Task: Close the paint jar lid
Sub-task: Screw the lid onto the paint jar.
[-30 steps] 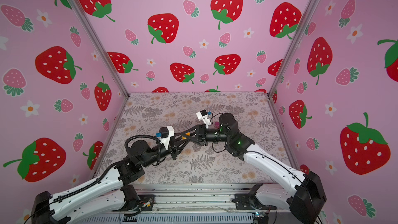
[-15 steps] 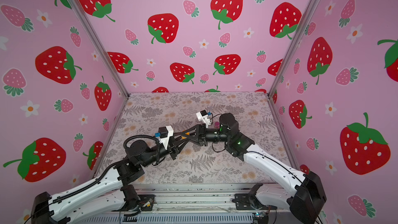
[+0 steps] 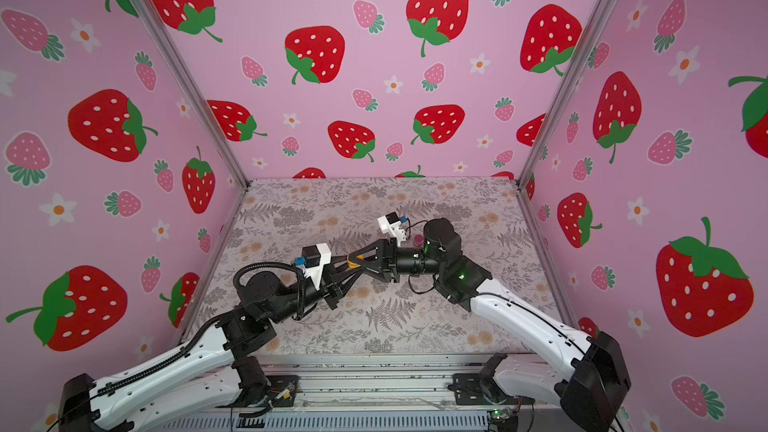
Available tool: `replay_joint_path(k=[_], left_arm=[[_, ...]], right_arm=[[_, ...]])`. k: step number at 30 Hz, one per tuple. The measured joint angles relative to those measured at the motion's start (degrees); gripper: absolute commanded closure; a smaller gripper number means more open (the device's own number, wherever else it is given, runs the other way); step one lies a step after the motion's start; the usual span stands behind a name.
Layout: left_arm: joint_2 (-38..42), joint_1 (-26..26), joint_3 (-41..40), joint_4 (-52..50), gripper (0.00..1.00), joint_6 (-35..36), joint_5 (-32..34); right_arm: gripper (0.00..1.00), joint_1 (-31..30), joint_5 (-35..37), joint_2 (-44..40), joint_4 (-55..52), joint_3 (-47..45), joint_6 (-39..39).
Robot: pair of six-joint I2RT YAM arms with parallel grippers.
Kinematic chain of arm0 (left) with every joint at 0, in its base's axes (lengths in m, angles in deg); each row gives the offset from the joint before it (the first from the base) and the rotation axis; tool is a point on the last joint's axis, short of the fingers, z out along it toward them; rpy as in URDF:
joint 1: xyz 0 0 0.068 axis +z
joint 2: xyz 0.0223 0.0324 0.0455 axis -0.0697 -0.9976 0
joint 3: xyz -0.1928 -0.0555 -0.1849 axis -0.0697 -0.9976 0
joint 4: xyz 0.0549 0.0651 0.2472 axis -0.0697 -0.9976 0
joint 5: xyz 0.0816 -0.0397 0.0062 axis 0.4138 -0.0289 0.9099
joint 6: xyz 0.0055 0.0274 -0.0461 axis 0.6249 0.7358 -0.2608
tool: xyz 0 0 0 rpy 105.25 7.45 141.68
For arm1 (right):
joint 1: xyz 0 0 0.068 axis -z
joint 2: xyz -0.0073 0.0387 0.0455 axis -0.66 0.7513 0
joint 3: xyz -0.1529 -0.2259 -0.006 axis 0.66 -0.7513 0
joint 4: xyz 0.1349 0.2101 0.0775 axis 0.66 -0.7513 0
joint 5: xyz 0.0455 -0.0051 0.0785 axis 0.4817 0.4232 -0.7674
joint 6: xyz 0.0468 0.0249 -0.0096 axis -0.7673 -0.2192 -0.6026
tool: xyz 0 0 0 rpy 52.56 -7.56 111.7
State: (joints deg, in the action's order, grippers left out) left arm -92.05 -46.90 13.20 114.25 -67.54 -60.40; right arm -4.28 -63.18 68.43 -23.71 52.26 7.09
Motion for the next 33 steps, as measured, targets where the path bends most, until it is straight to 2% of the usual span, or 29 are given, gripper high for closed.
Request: replay_joint_path(k=[3,6,8,11,14,19,24,33], left_arm=[[0.39,0.0,0.17,-0.98,1.0,-0.11,-1.22],[1.07,0.48,0.72,-2.21,1.0,-0.24,-3.08],[1.16,1.18,0.83,-3.39,1.0,-0.44,-4.61],[0.94,2.45,1.11,-5.55,1.0,-0.79,-7.43],[-0.33,3.45,1.99,-6.32,1.0,-1.27,-10.49],[-2.75,3.93,3.21,-6.38,1.0,-1.77,-14.05],[-4.24,4.02,3.91,-6.38,1.0,-2.19,-15.87],[-4.66,4.02,3.96,-6.32,1.0,-2.62,-16.83]], right_arm=[[0.22,0.28,0.81,-0.87,-10.29,5.14,6.67],[0.18,1.97,1.49,-2.89,-20.13,10.19,14.97],[0.19,3.5,2.14,-3.74,-28.02,14.91,21.99],[0.24,4.61,4.33,-2.82,-41.31,24.57,36.22],[0.24,4.52,6.12,-0.13,-52.41,32.48,51.08],[0.23,4.02,7.06,2.47,-61.61,33.38,69.7],[0.28,3.56,6.51,4.17,-63.67,32.94,78.68],[0.32,1.51,5.14,5.79,-62.12,31.52,82.66]])
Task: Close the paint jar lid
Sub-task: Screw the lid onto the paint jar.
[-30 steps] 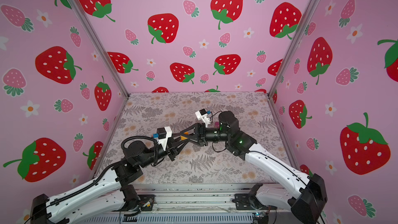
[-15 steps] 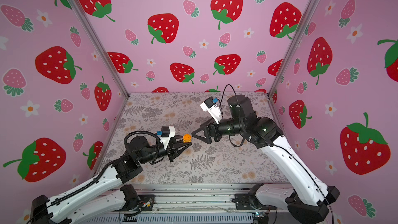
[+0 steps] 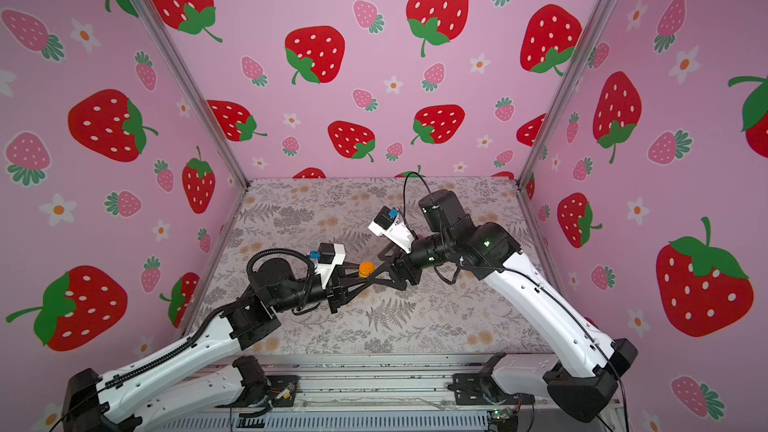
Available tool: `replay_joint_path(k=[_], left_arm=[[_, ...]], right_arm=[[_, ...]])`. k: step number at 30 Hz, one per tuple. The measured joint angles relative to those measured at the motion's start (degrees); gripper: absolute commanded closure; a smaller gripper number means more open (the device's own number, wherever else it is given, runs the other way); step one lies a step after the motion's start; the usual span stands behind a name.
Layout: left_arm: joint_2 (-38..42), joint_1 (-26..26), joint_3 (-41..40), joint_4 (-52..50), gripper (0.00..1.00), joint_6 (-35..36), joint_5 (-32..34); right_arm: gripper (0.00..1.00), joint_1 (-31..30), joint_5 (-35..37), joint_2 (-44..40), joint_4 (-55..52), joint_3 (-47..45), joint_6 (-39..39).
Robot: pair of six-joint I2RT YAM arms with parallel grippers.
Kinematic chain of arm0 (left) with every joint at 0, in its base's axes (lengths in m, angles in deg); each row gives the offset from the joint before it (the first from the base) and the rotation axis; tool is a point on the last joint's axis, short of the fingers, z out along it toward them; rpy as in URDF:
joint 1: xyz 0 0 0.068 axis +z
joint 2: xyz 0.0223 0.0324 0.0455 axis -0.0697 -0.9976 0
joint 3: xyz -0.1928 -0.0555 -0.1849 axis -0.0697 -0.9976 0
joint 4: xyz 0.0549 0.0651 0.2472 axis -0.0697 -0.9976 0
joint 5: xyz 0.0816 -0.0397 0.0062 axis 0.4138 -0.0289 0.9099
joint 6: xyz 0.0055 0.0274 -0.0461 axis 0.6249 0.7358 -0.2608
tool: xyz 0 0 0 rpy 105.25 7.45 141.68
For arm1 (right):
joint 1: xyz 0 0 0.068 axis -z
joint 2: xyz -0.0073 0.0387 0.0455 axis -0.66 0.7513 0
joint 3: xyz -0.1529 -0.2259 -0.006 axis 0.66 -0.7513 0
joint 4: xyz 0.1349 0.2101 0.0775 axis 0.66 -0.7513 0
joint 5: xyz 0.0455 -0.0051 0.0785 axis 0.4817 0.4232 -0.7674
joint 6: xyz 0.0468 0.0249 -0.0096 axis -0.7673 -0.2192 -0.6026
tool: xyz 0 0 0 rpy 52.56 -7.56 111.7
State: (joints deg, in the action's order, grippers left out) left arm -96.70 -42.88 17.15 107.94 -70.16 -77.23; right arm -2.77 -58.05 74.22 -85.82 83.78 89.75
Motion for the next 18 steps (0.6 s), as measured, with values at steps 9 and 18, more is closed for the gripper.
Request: replay_joint_path(k=[9,18], left_arm=[[0.0,0.0,0.0,0.0,1.0,0.0,-0.04],[0.0,0.0,0.0,0.0,1.0,0.0,-0.07]], right_arm=[[0.44,-1.36,0.02,1.16,2.38,-0.35,0.35],[0.59,-2.38,0.66,2.01,3.56,-0.37,-0.24]])
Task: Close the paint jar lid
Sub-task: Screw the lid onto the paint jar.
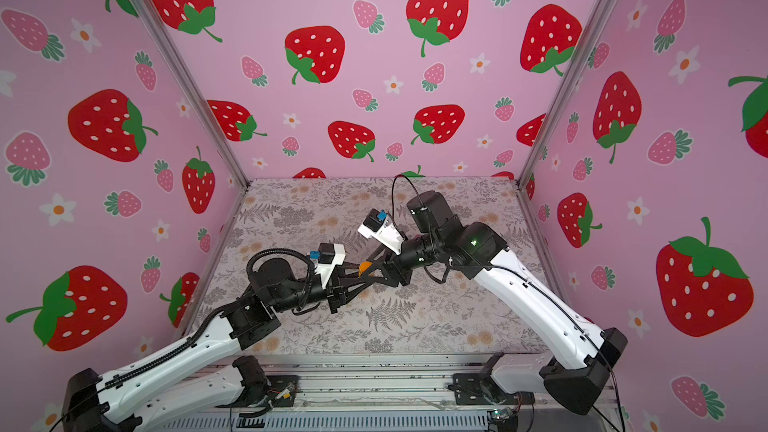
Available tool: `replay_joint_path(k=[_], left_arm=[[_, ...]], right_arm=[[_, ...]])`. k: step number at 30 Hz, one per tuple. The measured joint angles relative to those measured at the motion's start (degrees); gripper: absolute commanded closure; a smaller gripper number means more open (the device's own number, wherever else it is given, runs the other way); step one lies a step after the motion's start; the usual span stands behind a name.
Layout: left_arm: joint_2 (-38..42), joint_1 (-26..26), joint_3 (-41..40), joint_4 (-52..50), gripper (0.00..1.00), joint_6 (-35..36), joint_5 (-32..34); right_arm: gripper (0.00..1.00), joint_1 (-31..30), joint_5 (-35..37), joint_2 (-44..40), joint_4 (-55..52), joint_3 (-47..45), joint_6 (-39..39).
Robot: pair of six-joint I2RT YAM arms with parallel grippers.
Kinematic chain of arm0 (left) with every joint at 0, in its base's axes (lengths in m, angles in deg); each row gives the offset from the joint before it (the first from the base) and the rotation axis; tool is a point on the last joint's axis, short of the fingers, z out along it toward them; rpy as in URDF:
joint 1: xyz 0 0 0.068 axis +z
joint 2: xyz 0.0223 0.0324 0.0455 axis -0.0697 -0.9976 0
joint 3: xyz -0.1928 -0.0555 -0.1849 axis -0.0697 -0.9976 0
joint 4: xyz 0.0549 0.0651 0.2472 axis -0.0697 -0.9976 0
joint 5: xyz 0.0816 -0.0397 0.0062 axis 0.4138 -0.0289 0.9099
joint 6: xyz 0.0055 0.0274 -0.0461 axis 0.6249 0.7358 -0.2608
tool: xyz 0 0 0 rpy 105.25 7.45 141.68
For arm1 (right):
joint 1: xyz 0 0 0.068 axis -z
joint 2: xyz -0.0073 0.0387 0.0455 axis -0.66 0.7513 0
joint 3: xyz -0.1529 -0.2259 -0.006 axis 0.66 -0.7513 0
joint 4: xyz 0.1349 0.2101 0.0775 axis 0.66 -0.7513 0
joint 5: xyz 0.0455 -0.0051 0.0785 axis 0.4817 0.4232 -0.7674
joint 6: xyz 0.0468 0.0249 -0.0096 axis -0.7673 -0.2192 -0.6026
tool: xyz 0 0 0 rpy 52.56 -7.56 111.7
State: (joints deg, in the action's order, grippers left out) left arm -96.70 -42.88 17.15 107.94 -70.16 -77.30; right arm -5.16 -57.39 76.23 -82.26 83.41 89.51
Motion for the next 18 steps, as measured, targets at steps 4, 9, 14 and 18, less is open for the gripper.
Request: replay_joint_path(k=[4,9,14,18], left_arm=[[-0.02,0.0,0.0,0.0,1.0,0.0,-0.26],[-0.07,0.22,0.0,-1.03,1.0,0.22,0.48],[-1.44,0.35,0.0,-2.67,1.0,1.7,6.49],[-6.01,0.68,0.7,-2.14,1.0,4.07,15.74]], right_arm=[[0.64,-0.17,0.87,0.15,0.37,-0.15,-0.44],[0.68,-1.22,2.97,0.37,1.36,-0.76,-1.31],[0.67,-3.82,12.17,0.59,6.21,-3.37,-6.32],[0.65,-7.23,26.84,2.86,11.04,-4.55,-13.81]])
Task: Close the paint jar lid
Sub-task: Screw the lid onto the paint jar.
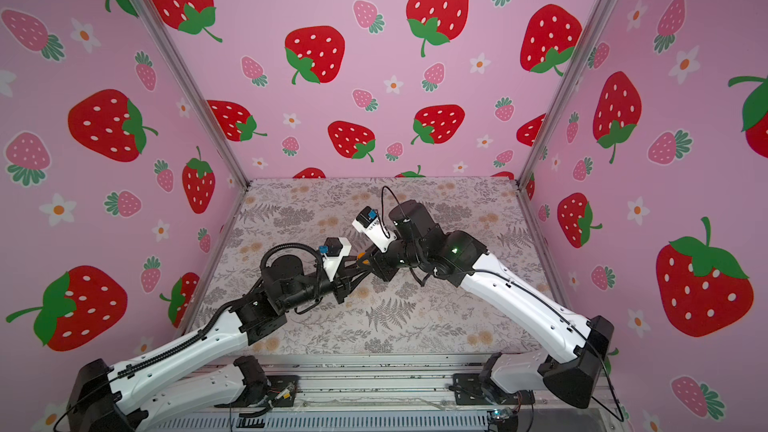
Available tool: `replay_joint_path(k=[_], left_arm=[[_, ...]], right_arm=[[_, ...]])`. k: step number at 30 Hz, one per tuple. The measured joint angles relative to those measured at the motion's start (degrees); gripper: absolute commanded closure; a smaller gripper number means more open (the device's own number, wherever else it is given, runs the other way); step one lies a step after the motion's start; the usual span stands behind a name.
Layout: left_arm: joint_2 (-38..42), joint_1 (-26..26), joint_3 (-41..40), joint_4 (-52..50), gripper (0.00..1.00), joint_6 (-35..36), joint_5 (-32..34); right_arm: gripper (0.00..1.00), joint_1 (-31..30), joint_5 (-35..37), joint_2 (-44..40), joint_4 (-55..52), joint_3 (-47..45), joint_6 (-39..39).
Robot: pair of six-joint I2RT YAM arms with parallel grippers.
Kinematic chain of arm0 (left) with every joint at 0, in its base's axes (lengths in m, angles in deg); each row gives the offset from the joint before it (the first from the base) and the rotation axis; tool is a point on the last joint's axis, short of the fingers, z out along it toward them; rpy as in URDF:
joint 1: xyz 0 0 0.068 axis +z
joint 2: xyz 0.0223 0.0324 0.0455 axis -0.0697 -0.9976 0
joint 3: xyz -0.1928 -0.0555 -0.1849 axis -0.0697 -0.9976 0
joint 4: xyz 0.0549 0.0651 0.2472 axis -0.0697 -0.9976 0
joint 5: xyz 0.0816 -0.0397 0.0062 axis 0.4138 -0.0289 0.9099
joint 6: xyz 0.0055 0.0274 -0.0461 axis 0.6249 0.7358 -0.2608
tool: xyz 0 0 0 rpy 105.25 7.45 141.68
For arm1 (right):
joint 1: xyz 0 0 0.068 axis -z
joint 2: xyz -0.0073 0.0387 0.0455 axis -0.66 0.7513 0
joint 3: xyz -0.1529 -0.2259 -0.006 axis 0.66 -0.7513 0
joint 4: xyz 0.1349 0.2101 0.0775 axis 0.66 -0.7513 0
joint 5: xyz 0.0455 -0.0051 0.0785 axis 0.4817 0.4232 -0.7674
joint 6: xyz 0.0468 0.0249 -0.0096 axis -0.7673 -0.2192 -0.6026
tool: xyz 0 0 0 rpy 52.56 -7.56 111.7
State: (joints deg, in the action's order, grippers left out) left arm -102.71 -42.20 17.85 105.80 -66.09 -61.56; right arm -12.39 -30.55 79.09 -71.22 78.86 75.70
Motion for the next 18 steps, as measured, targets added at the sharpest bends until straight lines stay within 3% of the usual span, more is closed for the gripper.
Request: replay_joint_path(k=[2,5,8,11,18], left_arm=[[-3.28,0.31,1.42,0.2,1.0,1.01,3.74],[-7.19,0.57,3.26,0.72,1.0,1.36,6.43],[-7.48,1.68,3.48,1.62,1.0,1.6,5.53],[-5.55,3.04,3.41,3.26,1.0,0.28,0.81],[2.71,6.19,1.09,6.36,1.0,-4.17,-11.37]], right_arm=[[0.57,-0.59,6.19,1.57,2.25,-0.42,-3.8],[0.36,-0.81,11.89,2.8,4.87,-0.79,-8.07],[0.19,-1.03,12.37,1.25,5.22,-0.63,-9.46],[0.14,0.55,8.17,-2.62,3.21,-0.35,-8.87],[0.14,15.41,-9.62,-7.82,-7.32,7.3,-0.2]])
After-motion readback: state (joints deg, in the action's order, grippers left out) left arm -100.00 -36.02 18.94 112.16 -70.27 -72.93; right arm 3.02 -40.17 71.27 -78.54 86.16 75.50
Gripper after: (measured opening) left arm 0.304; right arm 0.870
